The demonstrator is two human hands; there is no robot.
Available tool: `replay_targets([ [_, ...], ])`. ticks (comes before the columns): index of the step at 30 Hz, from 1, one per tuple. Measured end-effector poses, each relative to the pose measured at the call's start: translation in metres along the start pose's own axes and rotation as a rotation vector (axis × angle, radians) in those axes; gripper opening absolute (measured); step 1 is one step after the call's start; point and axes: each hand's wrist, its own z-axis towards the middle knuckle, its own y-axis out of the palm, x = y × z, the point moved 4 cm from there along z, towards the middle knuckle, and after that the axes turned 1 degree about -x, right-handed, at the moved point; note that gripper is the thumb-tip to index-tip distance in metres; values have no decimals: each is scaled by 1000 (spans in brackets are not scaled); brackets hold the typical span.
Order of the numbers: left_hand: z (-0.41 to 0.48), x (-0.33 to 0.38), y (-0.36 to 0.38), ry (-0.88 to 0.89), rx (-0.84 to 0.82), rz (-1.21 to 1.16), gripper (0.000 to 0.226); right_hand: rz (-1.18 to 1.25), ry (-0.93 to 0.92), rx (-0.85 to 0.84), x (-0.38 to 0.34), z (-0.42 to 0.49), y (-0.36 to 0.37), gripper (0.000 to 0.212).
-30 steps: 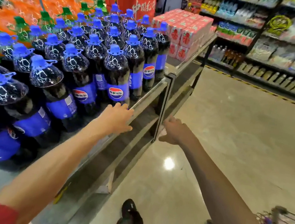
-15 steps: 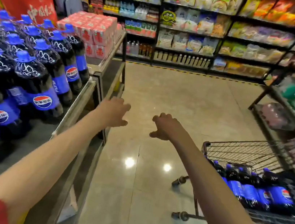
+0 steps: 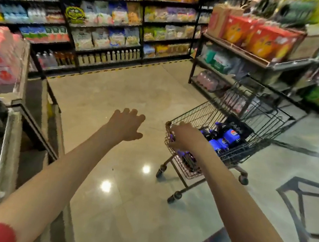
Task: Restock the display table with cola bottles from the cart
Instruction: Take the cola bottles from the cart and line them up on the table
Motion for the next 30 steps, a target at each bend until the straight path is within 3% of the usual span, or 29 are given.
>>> replay_targets([
  [10,51,121,-50,173,78,-5,58,71,179,29,126,-54,0,60],
  [20,129,253,-89,227,95,-19,52,54,253,36,273,-74,7,63],
  [30,183,327,-98,205,13,1,51,84,268,4,365,-64,36,60],
])
